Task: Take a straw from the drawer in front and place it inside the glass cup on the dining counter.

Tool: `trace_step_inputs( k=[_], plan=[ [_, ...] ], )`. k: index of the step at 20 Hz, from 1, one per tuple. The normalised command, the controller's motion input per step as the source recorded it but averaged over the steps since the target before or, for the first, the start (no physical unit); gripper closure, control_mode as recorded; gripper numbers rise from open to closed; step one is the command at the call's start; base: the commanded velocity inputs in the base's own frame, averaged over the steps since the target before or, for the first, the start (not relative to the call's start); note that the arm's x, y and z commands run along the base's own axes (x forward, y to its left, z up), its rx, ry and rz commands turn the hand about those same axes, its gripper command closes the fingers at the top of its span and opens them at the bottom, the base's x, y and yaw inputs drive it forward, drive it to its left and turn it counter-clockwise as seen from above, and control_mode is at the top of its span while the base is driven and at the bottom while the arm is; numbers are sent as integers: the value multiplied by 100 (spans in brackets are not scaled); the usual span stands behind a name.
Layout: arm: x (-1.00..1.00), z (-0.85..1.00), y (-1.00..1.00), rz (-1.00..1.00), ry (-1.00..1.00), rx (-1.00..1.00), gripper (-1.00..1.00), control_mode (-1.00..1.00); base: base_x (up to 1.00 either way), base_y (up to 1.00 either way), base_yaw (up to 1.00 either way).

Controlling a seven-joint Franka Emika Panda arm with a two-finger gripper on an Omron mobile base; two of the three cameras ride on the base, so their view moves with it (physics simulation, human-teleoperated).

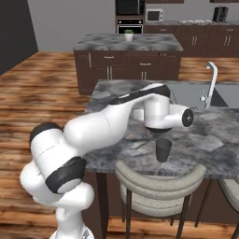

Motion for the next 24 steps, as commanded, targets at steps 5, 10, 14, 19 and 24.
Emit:
trace_step_inputs(
  k=[5, 10, 14, 19, 24],
  plan=[
    [18, -36, -87, -5, 0, 8, 100, -100, 0, 0, 0],
    [7, -43, -69, -4, 0, 7, 100, -100, 0, 0, 0],
    [22, -48, -26, -4, 0, 4, 100, -100, 0, 0, 0],
    [33, -28, -9, -5, 0, 5, 100, -100, 0, 0, 0],
    [36, -28, -12, -5, 0, 3, 100, -100, 0, 0, 0]
  ],
)
